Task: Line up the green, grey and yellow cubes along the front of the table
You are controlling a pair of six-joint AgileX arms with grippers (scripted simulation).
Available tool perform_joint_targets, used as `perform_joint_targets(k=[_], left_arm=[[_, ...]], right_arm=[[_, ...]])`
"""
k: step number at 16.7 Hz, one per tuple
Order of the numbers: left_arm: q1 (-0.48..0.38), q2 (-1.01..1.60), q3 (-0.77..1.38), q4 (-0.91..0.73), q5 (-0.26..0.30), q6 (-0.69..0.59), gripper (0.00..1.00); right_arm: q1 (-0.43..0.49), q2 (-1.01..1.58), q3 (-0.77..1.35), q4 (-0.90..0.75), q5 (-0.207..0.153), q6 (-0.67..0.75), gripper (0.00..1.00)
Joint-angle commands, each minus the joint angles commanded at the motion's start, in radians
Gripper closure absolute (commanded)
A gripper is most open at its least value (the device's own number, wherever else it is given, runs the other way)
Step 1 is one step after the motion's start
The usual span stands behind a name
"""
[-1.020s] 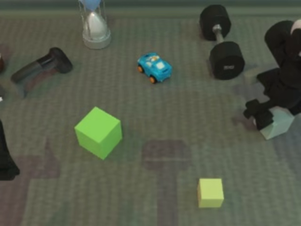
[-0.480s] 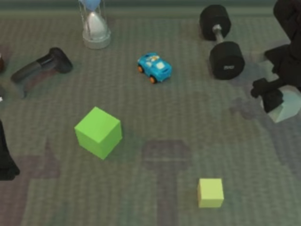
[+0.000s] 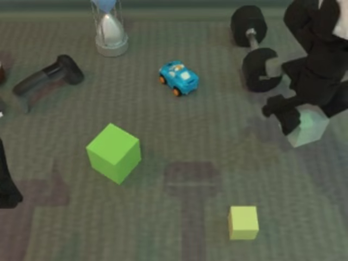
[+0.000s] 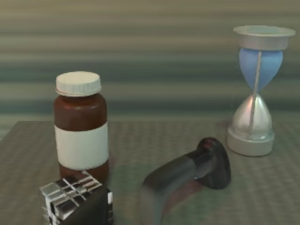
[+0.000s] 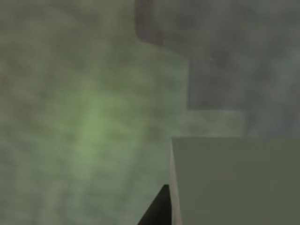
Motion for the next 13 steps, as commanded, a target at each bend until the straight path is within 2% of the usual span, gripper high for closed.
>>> perform_joint_targets(k=[3, 9, 13], left_arm=[[0.000, 0.000, 0.000, 0.000, 0.000, 0.000, 0.00], [0.000, 0.000, 0.000, 0.000, 0.000, 0.000, 0.00], [0.000, 0.000, 0.000, 0.000, 0.000, 0.000, 0.00]], right_arm=[[0.132, -0.013, -0.012, -0.013, 0.003, 0.207, 1.00], [0.427, -0.060, -0.058, -0.033, 0.006, 0.719, 1.00], [0.563, -0.107, -0.084, -0.026, 0.013, 0.916, 1.00]])
